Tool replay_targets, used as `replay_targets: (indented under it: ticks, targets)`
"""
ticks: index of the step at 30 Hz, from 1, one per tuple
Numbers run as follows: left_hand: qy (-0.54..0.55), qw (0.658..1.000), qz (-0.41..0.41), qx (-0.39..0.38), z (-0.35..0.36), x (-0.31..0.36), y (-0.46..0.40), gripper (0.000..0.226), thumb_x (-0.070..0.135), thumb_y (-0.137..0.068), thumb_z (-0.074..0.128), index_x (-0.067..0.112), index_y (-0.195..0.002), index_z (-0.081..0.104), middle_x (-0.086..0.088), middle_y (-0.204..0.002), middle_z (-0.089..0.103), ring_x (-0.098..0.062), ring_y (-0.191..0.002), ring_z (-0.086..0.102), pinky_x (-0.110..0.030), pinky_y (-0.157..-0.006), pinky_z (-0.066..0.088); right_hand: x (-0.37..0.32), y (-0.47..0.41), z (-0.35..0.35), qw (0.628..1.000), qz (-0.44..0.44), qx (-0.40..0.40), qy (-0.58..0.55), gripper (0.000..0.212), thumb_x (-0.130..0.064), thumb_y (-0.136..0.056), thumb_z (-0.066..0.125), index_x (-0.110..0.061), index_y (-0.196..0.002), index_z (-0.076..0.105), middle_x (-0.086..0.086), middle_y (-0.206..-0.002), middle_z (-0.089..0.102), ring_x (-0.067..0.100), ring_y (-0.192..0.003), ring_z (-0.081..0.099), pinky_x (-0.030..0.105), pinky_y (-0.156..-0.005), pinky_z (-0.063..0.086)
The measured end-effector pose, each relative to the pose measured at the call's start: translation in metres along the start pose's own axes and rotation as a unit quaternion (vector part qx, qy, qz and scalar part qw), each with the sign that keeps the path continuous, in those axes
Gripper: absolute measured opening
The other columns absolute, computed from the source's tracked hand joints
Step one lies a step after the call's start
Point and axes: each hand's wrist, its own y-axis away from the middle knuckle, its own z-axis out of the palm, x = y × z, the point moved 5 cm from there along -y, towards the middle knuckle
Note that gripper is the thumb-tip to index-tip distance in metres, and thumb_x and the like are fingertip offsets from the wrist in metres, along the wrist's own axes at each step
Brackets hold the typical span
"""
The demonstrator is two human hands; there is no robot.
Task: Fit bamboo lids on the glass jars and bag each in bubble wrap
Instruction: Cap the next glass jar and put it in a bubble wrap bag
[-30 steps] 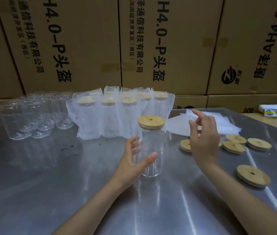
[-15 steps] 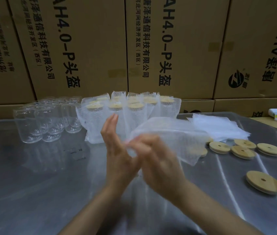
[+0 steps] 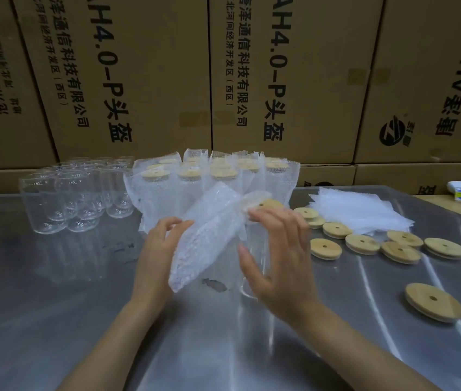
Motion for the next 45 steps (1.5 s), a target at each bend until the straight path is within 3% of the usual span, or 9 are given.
replay_targets:
  ticks: [6,14,17,22,27,34,37,40,45]
  targets:
    - [-0.185,0.967,0.112,-0.136,0.02,0.004,0.005,0.076,-0.003,-0.082,0.061,0.022,-0.148,0.033,0.0,-0.145,0.039,-0.021,-0.128,0.043,-0.034,-0.105,0.036,0.037,0.006,0.005,0.98,0.173,-0.077,-0.069,0.066,-0.054,-0.079,0.066,-0.039,-0.135,0.033,-0.01,-0.138,0.027,0.0,-0.122,0.032,0.002,-0.087,0.037]
    - [-0.298,0.913,0.061,-0.273,0.033,0.006,0.011,0.031,0.018,-0.092,0.05,0.028,-0.121,0.057,0.006,-0.12,0.057,-0.02,-0.111,0.055,-0.03,-0.076,0.038,0.079,0.014,-0.004,0.922,0.353,0.023,-0.154,0.063,-0.048,-0.072,0.077,-0.047,-0.113,0.03,-0.003,-0.12,0.057,0.013,-0.1,0.061,0.022,-0.076,0.048]
    - [-0.302,0.903,0.029,-0.304,0.038,0.004,0.011,0.035,0.01,-0.089,0.043,0.026,-0.118,0.057,0.008,-0.123,0.056,-0.02,-0.113,0.053,-0.029,-0.079,0.039,0.109,0.031,-0.003,0.798,0.534,0.122,-0.252,0.061,-0.033,-0.077,0.079,-0.035,-0.116,0.032,0.003,-0.122,0.054,0.019,-0.099,0.061,0.041,-0.081,0.055]
    - [-0.275,0.909,0.005,-0.314,0.037,0.01,0.016,0.059,0.069,-0.084,0.042,0.033,-0.13,0.052,0.012,-0.132,0.055,-0.015,-0.125,0.049,-0.029,-0.092,0.038,0.14,0.057,-0.004,0.584,0.69,0.237,-0.355,0.062,-0.045,-0.081,0.07,-0.022,-0.127,0.036,0.005,-0.1,0.052,0.024,-0.095,0.061,0.035,-0.06,0.051]
    - [-0.155,0.928,-0.006,-0.34,0.048,0.026,0.025,0.091,0.088,-0.074,0.027,0.036,-0.147,0.032,0.018,-0.152,0.034,-0.004,-0.14,0.028,-0.027,-0.114,0.022,0.148,0.054,-0.011,0.593,0.675,0.247,-0.363,0.069,-0.052,-0.082,0.066,-0.017,-0.136,0.041,0.007,-0.115,0.055,0.02,-0.086,0.065,0.033,-0.065,0.053]
    - [0.018,0.962,-0.027,-0.273,0.056,0.044,0.026,0.076,0.079,-0.077,0.02,0.029,-0.113,0.066,0.018,-0.114,0.062,-0.003,-0.113,0.053,-0.031,-0.102,0.038,0.147,0.058,-0.009,0.6,0.675,0.246,-0.352,0.063,-0.052,-0.079,0.069,-0.022,-0.121,0.035,0.012,-0.118,0.057,0.029,-0.1,0.066,0.033,-0.063,0.054]
    - [-0.141,0.978,-0.089,-0.13,0.04,0.018,0.012,0.052,0.059,-0.092,0.04,0.022,-0.123,0.058,0.006,-0.126,0.056,-0.017,-0.121,0.05,-0.031,-0.102,0.037,0.148,0.06,-0.008,0.6,0.674,0.248,-0.352,0.062,-0.052,-0.078,0.07,-0.023,-0.122,0.036,0.011,-0.114,0.058,0.028,-0.098,0.067,0.031,-0.06,0.053]
    - [-0.308,0.918,-0.2,-0.15,0.027,-0.016,0.013,0.064,0.062,-0.092,0.041,0.014,-0.133,0.046,-0.007,-0.139,0.045,-0.029,-0.127,0.042,-0.04,-0.1,0.036,0.148,0.061,-0.005,0.601,0.676,0.241,-0.352,0.061,-0.053,-0.077,0.07,-0.025,-0.121,0.037,0.008,-0.109,0.058,0.026,-0.099,0.066,0.03,-0.059,0.051]
    - [-0.17,0.935,-0.277,-0.142,0.015,-0.036,0.009,0.02,0.04,-0.084,0.065,0.02,-0.082,0.062,-0.007,-0.094,0.066,-0.03,-0.1,0.062,-0.034,-0.075,0.048,0.15,0.062,-0.003,0.611,0.671,0.231,-0.35,0.06,-0.051,-0.079,0.07,-0.027,-0.122,0.038,0.006,-0.106,0.059,0.019,-0.081,0.066,0.031,-0.061,0.052]
